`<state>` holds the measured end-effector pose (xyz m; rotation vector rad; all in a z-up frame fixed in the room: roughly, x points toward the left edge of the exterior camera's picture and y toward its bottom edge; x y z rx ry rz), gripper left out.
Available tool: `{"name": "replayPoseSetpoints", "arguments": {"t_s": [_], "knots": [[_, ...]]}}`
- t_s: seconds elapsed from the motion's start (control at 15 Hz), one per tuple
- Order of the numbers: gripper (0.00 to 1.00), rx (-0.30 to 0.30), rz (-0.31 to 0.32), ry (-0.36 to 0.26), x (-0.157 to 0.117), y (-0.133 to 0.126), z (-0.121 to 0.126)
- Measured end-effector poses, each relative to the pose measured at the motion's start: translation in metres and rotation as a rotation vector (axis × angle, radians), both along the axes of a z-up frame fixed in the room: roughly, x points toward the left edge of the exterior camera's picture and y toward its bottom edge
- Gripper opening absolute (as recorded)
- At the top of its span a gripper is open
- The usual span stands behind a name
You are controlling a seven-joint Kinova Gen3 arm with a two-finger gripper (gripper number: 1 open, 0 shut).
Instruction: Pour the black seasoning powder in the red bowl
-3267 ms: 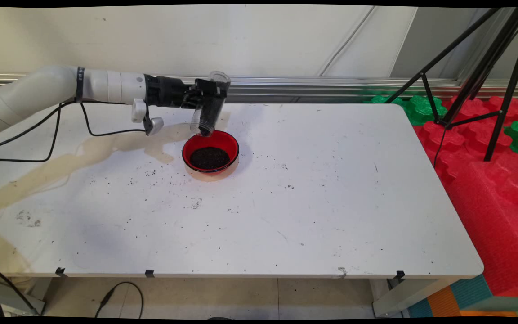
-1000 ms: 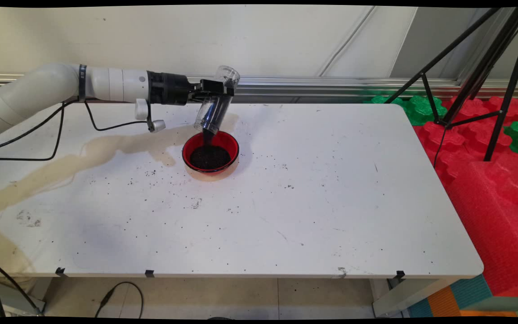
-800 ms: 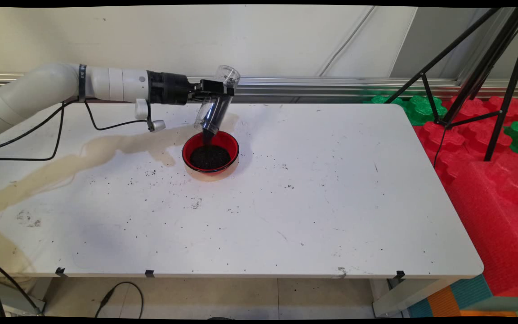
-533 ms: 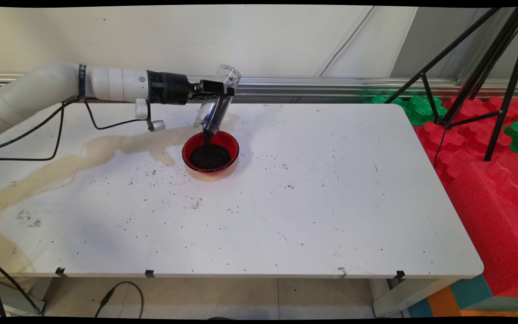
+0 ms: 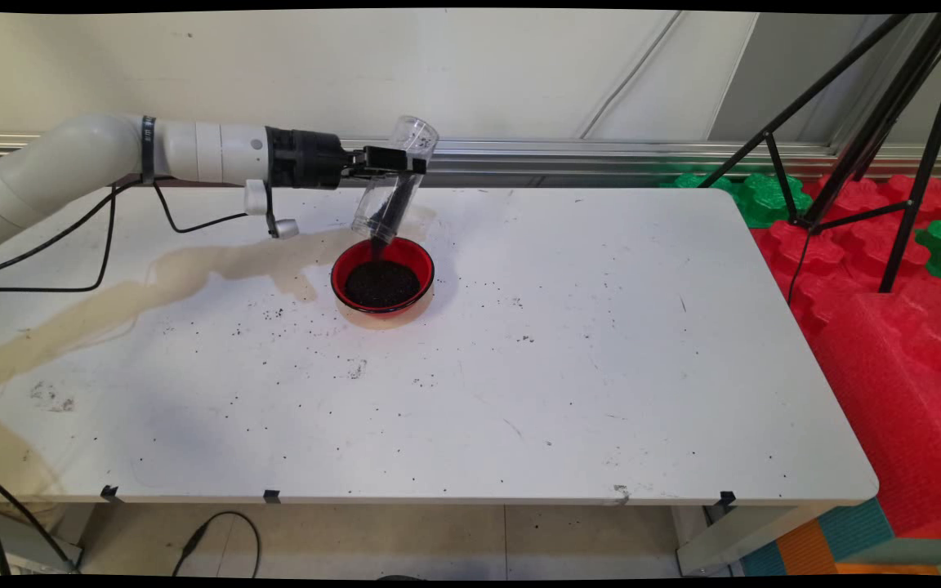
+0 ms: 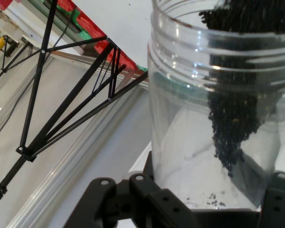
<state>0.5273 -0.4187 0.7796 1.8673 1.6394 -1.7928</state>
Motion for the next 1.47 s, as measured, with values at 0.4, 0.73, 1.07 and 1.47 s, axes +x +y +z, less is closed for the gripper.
{"name": "replayPoseSetpoints", "arguments": {"t_s": [0.4,0.73,1.07,1.47], "knots": [[0.00,-0.030,-0.019,-0.016,-0.0010,0.0019,0.0017],[0.00,-0.055,-0.034,-0.029,-0.0017,0.0034,0.0032],[0.00,-0.082,-0.049,-0.043,-0.0026,0.0053,0.0046],[0.00,-0.117,-0.069,-0.061,-0.0043,0.0083,0.0068]]}}
